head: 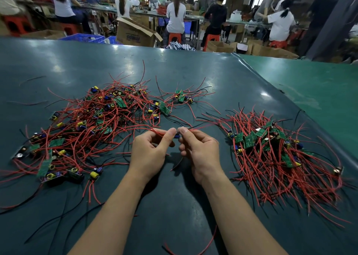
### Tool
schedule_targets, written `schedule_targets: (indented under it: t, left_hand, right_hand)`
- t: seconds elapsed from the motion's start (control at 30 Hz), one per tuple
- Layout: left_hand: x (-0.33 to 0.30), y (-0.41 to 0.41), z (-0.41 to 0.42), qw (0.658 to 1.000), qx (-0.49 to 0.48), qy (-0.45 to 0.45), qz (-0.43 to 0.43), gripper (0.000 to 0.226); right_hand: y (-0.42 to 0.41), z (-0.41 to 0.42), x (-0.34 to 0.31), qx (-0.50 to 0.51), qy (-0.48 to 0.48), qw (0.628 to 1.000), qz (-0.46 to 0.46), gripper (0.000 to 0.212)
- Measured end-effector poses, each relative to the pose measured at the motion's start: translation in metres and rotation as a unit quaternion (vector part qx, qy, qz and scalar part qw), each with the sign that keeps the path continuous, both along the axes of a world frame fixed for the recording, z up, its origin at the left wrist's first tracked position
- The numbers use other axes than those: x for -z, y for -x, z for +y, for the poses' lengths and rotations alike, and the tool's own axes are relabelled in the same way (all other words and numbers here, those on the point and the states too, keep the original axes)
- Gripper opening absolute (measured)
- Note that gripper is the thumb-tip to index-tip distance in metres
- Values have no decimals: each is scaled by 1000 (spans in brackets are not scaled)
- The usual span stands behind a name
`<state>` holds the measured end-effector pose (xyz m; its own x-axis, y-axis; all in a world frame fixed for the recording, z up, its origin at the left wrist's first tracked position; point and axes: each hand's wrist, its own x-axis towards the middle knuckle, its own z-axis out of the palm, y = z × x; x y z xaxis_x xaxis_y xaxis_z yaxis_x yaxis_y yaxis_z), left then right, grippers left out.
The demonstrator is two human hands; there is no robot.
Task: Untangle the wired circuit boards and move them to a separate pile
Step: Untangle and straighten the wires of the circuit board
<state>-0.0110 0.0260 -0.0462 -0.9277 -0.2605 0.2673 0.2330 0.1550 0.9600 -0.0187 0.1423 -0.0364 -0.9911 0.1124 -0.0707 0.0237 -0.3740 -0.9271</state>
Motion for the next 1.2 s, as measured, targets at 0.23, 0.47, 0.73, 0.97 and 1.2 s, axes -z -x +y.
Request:
schedule_targets:
  t: [0.23, 0.47, 0.73, 0.97, 1.2]
  left_hand:
    - [-2, 1, -2, 999, -12, -31, -17, 21]
    - [0, -1, -3, 998, -47, -31, 20, 19]
    - [3, -3, -10, 945, -247, 110, 183, 20]
    - [4, 1, -10, 918, -147, 200, 309, 16]
    - [1, 3, -13, 915, -110, 259, 291, 15]
  right_hand:
    - [10, 19, -2, 150, 63, 987, 20, 23]
    - [13, 26, 0, 241, 78, 967, 38, 29]
    - [16, 35, 2, 273, 34, 961, -17, 24]
    - [-7, -6, 3, -150, -32, 987, 40, 15]
    - [-9, -7, 3, -176, -17, 983, 48, 35]
